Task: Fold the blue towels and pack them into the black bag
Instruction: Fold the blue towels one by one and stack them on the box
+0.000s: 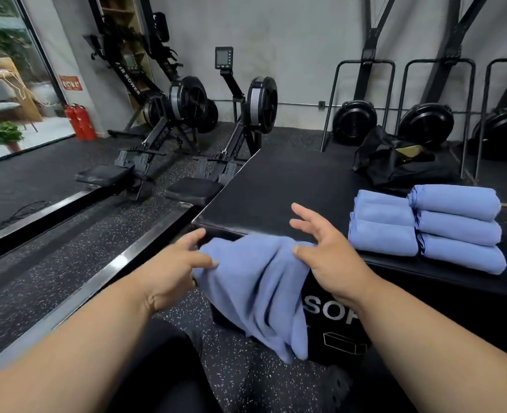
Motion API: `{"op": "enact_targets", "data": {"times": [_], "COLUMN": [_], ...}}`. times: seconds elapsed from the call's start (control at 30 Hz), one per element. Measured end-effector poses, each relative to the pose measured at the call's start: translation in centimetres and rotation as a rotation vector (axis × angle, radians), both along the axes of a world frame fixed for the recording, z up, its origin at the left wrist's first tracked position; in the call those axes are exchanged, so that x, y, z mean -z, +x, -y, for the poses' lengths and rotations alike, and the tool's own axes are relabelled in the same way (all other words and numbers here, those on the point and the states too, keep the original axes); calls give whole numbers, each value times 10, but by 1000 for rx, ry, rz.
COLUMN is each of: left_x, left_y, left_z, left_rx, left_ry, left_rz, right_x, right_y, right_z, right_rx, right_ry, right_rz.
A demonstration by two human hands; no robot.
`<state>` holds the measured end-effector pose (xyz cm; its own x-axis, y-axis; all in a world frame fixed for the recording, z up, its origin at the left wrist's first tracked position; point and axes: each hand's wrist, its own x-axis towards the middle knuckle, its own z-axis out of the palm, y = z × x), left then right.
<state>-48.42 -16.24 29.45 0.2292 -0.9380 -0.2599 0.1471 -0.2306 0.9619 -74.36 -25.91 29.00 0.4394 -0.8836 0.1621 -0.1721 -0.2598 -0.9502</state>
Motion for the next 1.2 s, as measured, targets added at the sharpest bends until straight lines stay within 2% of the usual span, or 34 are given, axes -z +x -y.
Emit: {"op": "enact_targets", "data": {"times": [0.07,0.13,0.2,0.23,0.3,0.33,0.43,0.5,0.6,0.7,0.73,0.83,0.93,1.07,1.2], "left_x": [4,-1,-6,-3,13,20,24,22,21,26,27,25,17,16,20], "left_y": [-1,10,12,9,6,6,12,14,10,14,17,21,22,22,24], "left_z": [-1,2,-3,-7,-10,-10,-6,-6,-10,-9,-7,-5,-4,-13,-16], "left_rx": [-70,-97,63,144,129,71,-65,-48,2,-62,-68,-82,-150,46,58], "left_ry": [-3,-136,-137,-57,145,175,32,-31,-17,20,49,114,144,330,283], "left_rz": [-26,-262,-460,-466,-294,-227,-163,-143,31,207,187,-83,-195,-180,-78], "right_x": [-2,-8,-11,-9,-4,-2,-5,-6,0,3,2,2,5,9,8], "right_y": [1,-2,-7,-8,-9,-9,-15,-21,-24,-26,-27,-29,-27,-25,-30], "right_z": [3,12,18,17,12,10,16,20,12,9,10,8,4,2,0], "right_rx": [37,106,139,127,47,20,101,127,38,97,137,184,170,180,202], "right_ry": [0,23,77,105,159,164,127,179,238,182,166,155,162,170,113], "right_rz": [39,132,210,211,142,101,152,224,118,113,147,216,243,248,172]}}
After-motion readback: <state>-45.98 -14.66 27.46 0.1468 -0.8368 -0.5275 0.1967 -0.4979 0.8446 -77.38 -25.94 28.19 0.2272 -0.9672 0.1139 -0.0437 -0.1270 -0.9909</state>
